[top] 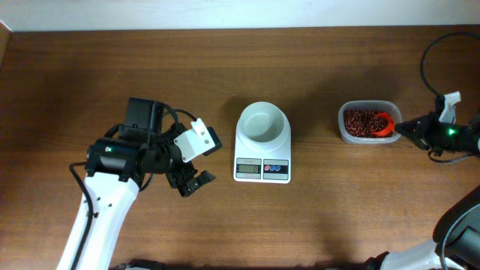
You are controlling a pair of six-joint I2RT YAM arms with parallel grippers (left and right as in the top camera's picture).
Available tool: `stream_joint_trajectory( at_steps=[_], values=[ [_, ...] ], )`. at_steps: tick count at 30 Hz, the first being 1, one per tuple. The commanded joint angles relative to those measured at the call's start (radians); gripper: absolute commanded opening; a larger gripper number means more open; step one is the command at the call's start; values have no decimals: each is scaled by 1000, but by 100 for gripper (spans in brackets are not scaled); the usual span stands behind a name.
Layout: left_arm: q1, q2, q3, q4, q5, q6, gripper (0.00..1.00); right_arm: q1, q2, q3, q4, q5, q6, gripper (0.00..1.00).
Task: Scoop and weigh 50g on scale
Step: 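Lift the filled scoop above the bean tub with the right gripper, then carry the filled orange scoop left over the white bowl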
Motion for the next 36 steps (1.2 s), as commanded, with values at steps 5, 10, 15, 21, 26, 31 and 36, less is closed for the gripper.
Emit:
stream_joint_trajectory(
  at_steps=[5, 10, 15, 21, 26, 31, 36],
  values=[
    [-3, -2, -8, 0, 3, -13, 99, -56, 6, 5, -16, -138, -37, 4],
    [-3, -3, -8, 0, 3, -13, 99, -89, 6, 5, -43, -200, -60, 4],
    [-3, -2, -8, 0, 3, -13, 99, -119, 6, 5, -68, -224, -60, 4],
    [-3, -2, -8, 0, 3, -13, 99, -134, 6, 5, -103, -308, -68, 4],
    [-3, -2, -8, 0, 3, -13, 99, -134, 6, 5, -106, -388, -68, 4],
    [-3, -2, -8, 0, 3, -13, 99, -123, 6, 5, -129, -404, -68, 4],
    [-3, -2, -8, 0, 3, -13, 99, -49, 6, 5, -138, -451, -68, 4]
  ],
)
